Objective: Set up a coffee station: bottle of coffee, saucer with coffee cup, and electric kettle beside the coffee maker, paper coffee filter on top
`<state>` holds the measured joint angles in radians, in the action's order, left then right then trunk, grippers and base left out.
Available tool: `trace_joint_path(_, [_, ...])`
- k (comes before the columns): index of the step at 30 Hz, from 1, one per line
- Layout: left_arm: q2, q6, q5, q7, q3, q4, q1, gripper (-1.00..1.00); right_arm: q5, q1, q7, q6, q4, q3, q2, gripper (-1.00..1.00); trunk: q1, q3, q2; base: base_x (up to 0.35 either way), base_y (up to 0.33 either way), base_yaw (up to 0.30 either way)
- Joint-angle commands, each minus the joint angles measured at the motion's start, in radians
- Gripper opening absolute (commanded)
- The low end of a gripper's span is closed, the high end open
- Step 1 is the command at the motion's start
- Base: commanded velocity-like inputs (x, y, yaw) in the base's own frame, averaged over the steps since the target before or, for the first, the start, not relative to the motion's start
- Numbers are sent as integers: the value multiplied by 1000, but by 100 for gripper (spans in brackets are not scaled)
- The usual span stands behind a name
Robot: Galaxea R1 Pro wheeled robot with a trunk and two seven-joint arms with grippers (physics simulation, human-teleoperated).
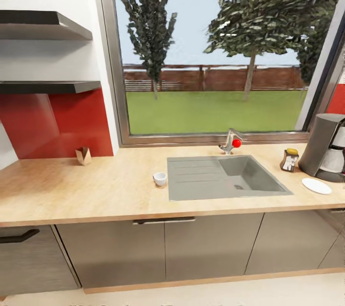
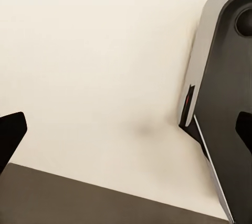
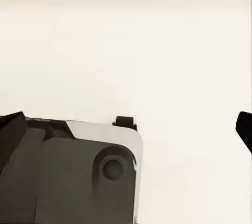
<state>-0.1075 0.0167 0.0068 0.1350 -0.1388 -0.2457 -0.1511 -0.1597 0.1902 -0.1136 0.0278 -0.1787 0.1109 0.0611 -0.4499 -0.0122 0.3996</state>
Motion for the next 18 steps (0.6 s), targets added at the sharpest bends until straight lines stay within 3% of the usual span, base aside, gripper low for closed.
trace_joint_path(1, [-1,2,1,1,-2,-2,-1,100,-10,0,-5,3,-16,8,-3,100,0,0,0,-99,0,0])
trace_joint_path(9, [-12,2,0,2,-1,-3,-1,100,-12,0,-5,80,-289,5,-129,100,0,0,0,-23,0,0])
trace_joint_path(12, [-41,2,1,2,-3,1,-1,100,-12,0,-8,98,-425,2,-198,100,0,0,0,-2,0,0])
trace_joint_path(14, [-51,2,1,2,-4,2,-1,100,-12,0,-9,100,-499,1,-225,100,0,0,0,0,0,0])
trace_joint_path(16, [-56,2,2,2,-5,3,-1,100,-11,0,-10,102,-576,-3,-236,100,0,0,0,0,0,0])
trace_joint_path(18, [-60,2,1,2,-5,3,-2,100,-11,0,-10,102,-679,-40,-236,100,0,0,0,0,0,0])
